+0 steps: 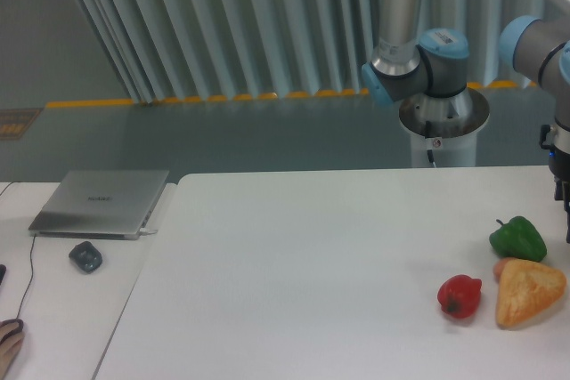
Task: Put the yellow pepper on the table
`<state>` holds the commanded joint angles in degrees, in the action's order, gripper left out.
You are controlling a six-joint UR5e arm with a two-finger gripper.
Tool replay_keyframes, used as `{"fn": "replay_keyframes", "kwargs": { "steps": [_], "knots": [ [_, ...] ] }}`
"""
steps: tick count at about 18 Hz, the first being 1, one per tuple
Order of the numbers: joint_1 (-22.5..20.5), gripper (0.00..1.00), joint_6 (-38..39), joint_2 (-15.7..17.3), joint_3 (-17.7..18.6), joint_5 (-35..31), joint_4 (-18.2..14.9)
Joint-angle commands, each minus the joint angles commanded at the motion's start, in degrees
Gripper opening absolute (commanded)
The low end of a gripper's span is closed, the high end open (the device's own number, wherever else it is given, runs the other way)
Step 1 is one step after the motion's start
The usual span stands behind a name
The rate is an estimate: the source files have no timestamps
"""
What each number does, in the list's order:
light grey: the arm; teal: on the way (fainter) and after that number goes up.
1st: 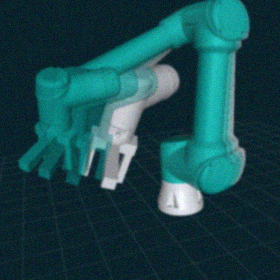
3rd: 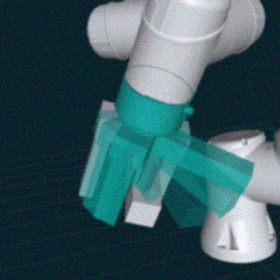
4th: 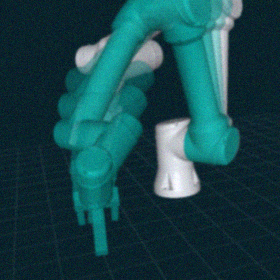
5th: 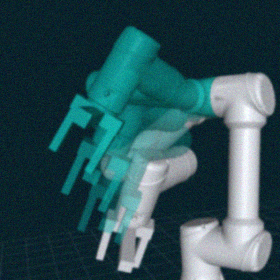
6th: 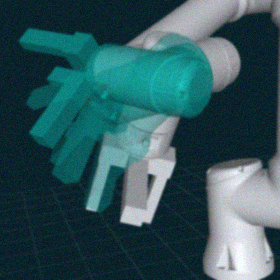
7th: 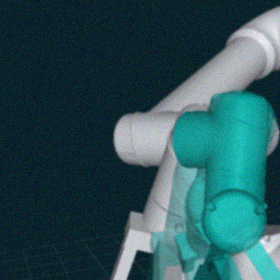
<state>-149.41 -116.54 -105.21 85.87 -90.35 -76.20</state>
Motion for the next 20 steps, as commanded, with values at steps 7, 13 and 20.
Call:
{"fn": "replay_keyframes", "kwargs": {
  "steps": [7,13,20],
  "knots": [
    [-0.61,1.00,-0.17,0.09,0.35,0.44,0.09],
    [-4.04,1.00,0.70,0.26,1.93,8.09,1.76],
    [-5.18,1.00,-5.79,-0.18,1.76,6.25,6.14]
  ]
}}
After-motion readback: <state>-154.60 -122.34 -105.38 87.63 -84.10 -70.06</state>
